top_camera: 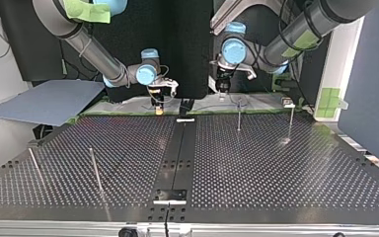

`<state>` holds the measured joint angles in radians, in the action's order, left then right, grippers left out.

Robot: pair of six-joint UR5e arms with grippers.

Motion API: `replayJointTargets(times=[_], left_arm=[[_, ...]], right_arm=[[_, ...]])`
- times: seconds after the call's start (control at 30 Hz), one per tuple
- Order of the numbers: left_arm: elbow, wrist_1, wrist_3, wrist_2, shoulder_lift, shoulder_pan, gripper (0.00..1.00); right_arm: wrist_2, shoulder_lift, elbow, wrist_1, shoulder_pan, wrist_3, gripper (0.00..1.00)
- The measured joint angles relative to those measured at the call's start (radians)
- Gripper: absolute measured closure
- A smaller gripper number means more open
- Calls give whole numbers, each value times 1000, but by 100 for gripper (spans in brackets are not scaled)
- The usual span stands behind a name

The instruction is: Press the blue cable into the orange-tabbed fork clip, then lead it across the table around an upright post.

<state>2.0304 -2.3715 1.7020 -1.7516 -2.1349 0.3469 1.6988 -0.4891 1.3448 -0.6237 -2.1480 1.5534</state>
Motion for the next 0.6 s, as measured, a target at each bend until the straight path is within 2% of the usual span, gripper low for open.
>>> replayJointTargets(times=[0.17, 0.4, 0.6], left_arm=[[-23, -4, 17, -50, -16, 31, 0], [-63, 2, 20, -103, -63, 33, 0], [-98, 33, 25, -137, -119, 30, 0]], right_arm=[[-1, 0, 0, 1, 0, 0, 100], [-1, 0, 0, 2, 0, -1, 100], [-2, 0, 0, 9, 0, -1, 100]])
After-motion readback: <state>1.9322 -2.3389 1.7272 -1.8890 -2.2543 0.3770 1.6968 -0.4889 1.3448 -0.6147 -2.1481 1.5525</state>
